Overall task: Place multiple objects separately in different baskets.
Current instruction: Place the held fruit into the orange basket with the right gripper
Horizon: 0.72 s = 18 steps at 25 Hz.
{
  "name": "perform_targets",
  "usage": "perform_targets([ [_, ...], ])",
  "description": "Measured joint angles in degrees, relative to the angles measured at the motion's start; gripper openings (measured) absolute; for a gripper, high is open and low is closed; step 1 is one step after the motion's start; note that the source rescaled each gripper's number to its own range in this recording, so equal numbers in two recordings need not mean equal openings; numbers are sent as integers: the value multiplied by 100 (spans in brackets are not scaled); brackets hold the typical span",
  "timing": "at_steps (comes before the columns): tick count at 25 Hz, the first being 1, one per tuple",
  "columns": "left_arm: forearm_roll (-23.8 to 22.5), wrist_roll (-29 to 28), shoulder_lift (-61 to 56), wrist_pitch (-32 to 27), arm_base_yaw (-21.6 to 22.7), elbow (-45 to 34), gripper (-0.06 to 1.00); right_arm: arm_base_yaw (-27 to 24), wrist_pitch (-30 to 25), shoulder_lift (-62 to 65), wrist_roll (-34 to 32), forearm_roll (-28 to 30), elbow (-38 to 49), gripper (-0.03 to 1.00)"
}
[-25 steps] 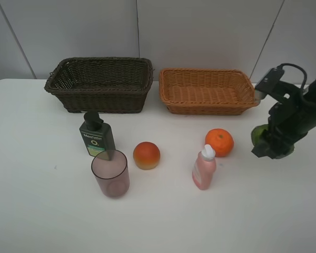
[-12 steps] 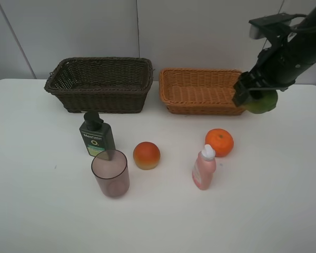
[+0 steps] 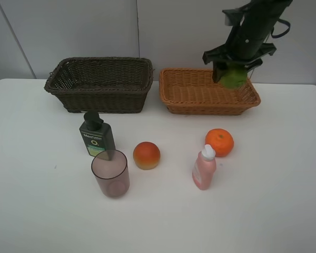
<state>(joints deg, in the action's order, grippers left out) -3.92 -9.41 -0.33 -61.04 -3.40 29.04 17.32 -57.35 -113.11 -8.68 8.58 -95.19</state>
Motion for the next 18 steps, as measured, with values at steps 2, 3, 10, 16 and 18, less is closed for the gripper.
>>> perform_targets([
  [2, 0, 0, 0, 0, 0, 0, 100, 0, -14, -470, -207, 139, -566, 45],
  [3, 0, 0, 0, 0, 0, 0, 100, 0, -14, -696, -288, 210, -789, 45],
  [10, 0, 0, 0, 0, 0, 0, 100, -36, 155, -1853, -885, 376, -1860, 45],
  [16, 0, 0, 0, 0, 0, 0, 100, -87, 329, -2283, -996, 385, -1864, 45],
  [18, 0, 0, 0, 0, 0, 0, 100, -87, 364, -2318, -996, 385, -1864, 46],
])
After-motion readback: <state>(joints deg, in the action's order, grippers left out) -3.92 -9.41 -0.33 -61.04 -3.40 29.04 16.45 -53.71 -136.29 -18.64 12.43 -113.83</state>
